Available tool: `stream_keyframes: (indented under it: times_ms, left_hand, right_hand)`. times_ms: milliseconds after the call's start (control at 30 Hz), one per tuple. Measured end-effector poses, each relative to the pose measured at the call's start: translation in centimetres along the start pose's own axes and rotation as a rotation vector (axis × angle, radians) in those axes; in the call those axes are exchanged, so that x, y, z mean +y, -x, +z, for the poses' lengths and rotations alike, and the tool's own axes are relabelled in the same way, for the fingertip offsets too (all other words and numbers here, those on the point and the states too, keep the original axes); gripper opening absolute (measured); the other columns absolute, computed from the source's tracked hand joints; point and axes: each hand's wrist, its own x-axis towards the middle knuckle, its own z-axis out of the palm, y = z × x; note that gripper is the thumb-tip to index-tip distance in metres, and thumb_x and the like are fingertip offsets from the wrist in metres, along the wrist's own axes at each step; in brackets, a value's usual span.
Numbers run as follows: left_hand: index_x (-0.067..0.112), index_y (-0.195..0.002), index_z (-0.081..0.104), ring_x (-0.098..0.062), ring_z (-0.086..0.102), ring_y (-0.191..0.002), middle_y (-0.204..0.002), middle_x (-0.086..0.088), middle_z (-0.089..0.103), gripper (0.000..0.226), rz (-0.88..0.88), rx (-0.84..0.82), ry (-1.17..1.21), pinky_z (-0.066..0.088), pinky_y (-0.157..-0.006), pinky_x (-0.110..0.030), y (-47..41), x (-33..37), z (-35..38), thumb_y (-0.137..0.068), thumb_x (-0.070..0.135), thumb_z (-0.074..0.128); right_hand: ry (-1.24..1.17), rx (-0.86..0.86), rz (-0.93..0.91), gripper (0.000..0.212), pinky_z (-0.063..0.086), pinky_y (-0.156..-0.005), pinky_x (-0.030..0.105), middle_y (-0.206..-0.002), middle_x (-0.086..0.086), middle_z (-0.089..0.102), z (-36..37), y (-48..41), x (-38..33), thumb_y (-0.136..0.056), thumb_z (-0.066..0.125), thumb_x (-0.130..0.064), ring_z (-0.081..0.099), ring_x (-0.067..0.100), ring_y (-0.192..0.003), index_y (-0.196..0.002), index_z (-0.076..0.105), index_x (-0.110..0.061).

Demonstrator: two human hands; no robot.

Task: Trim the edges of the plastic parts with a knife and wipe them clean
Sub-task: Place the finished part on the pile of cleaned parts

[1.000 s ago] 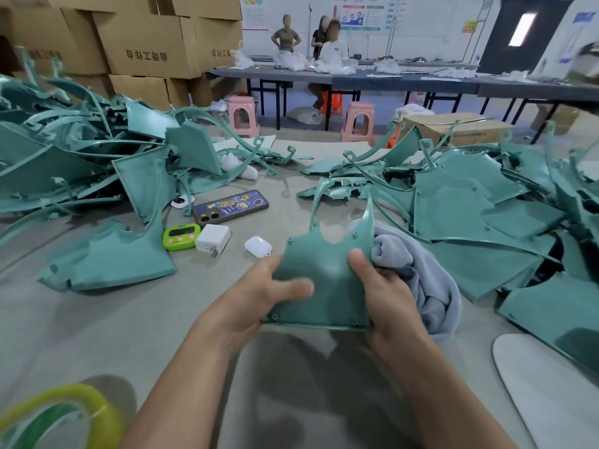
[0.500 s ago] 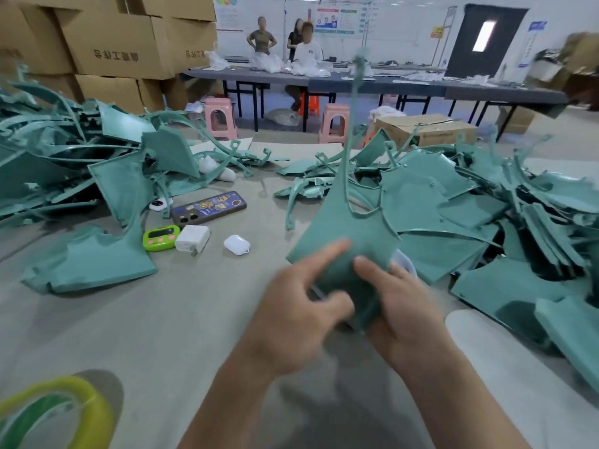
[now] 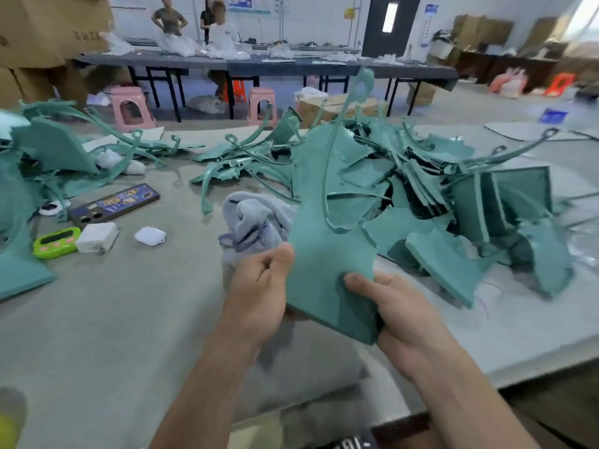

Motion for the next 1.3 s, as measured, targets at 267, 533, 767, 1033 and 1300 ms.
stream_keyframes:
  times_ms: [267, 533, 767, 1033, 1300]
  left_hand:
    - [0.01, -0.113, 0.073, -0.03, 0.071, -0.096, -0.111, -0.017, 0.075, 0.041, -0.146, -0.538, 0.337, 0.057, -0.079, -0.036, 4.6, 0.1, 7.1, -0.081, -0.009, 0.055]
    - [0.017, -0.066, 0.07, -0.006, 0.057, -0.05, -0.059, 0.008, 0.066, 0.02, -0.098, -0.819, -0.045, 0.042, -0.047, -0.019, 13.5, -2.5, 17.6, -0.079, 0.003, 0.066]
    - [0.024, -0.094, 0.075, -0.016, 0.07, -0.082, -0.087, 0.005, 0.075, 0.038, -0.194, -0.978, -0.582, 0.053, -0.072, -0.032, 21.2, -10.4, 24.9, -0.069, 0.05, 0.062]
    - [0.023, -0.145, 0.052, -0.014, 0.061, -0.114, -0.136, 0.003, 0.061, 0.071, -0.421, -1.163, -0.602, 0.048, -0.094, -0.025, 25.3, -16.0, 25.3, -0.079, 0.041, 0.068]
    - [0.004, -0.128, 0.064, -0.017, 0.071, -0.09, -0.11, -0.011, 0.072, 0.041, -0.45, -0.906, -0.145, 0.058, -0.073, -0.025, 22.5, -13.3, 25.7, -0.091, -0.013, 0.061]
  right_hand:
    - [-0.005, 0.192, -0.012, 0.037, 0.06, -0.067, 0.035, -0.105, 0.029, 0.074, -7.8, 8.2, 2.1, -0.075, 0.073, -0.019, 0.074, 0.033, -0.086, -0.101, 0.075, 0.007]
    - [-0.372, 0.254, 0.039, 0.047, 0.059, -0.093, 0.045, -0.129, 0.028, 0.065, -17.1, 20.2, 8.1, -0.076, 0.07, 0.007, 0.07, 0.036, -0.111, -0.123, 0.068, 0.008]
    - [-0.672, 0.709, 0.289, 0.046, 0.062, -0.072, 0.046, -0.119, 0.025, 0.071, -22.7, 26.9, 19.0, -0.083, 0.05, 0.01, 0.075, 0.037, -0.088, -0.126, 0.066, 0.004]
    - [-0.894, 0.988, 0.514, 0.045, 0.05, -0.071, 0.045, -0.088, 0.024, 0.055, -26.8, 27.8, 26.3, -0.105, 0.05, -0.042, 0.054, 0.035, -0.075, -0.105, 0.057, 0.003]
    - [-0.864, 0.683, 0.363, 0.017, 0.048, -0.057, 0.025, -0.054, 0.003, 0.056, -23.8, 20.6, 21.5, -0.088, 0.062, -0.016, 0.055, 0.015, -0.046, -0.071, 0.064, -0.011]
